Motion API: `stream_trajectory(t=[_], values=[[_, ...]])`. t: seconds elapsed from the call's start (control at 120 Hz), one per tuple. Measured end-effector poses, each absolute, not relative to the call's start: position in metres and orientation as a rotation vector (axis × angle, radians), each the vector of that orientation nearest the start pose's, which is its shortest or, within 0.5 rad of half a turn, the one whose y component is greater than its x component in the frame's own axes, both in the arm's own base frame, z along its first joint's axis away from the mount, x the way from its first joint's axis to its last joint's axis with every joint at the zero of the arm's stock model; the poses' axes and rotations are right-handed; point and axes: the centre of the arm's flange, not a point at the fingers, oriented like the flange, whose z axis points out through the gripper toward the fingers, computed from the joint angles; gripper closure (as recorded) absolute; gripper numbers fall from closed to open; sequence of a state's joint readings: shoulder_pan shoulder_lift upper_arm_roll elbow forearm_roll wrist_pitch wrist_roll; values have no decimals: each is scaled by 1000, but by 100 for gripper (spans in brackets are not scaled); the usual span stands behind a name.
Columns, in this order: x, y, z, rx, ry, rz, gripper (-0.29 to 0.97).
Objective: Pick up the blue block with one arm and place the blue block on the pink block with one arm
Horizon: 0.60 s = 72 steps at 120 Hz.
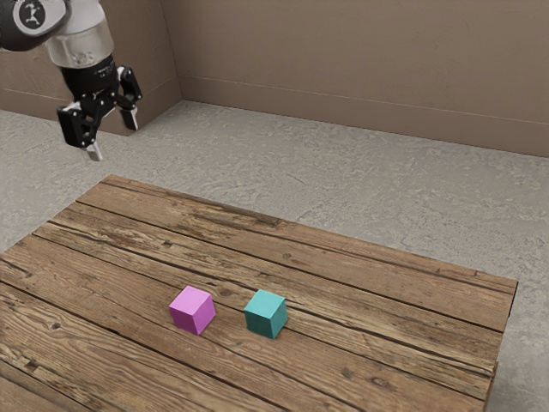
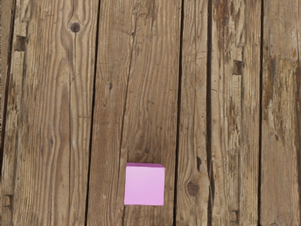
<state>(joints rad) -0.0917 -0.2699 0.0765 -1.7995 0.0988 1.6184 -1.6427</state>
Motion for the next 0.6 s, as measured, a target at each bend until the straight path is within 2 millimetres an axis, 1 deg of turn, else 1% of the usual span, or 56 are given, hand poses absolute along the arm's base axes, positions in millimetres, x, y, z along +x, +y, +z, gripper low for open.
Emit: stream_trajectory(t=[0.05,0.1,0.133,0.183,0.208,0.258,0.283,0.325,0.35,0.383,0.408,0.433,0.467,0.508,0.542,0.567,0.6], values=[[473,4,656,2161,2264,181,0],[472,6,657,2166,2269,200,0],[466,7,661,2167,2269,225,0],[461,7,655,2186,2275,223,0],[459,-3,652,2219,2258,217,0],[453,-44,646,2339,2174,187,0],[451,-60,641,2389,2135,158,0],[456,-81,623,2456,2094,65,0],[458,-102,612,2511,2044,17,0],[466,-126,590,2581,1991,-45,0],[470,-137,573,2616,1960,-90,0],[468,-141,559,2642,1931,-124,0],[467,-141,537,2667,1910,-171,0],[478,-141,500,2703,1903,-244,0],[487,-143,478,2727,1877,-285,0],[494,-145,468,2743,1844,-297,0],[501,-148,462,2763,1789,-296,0]])
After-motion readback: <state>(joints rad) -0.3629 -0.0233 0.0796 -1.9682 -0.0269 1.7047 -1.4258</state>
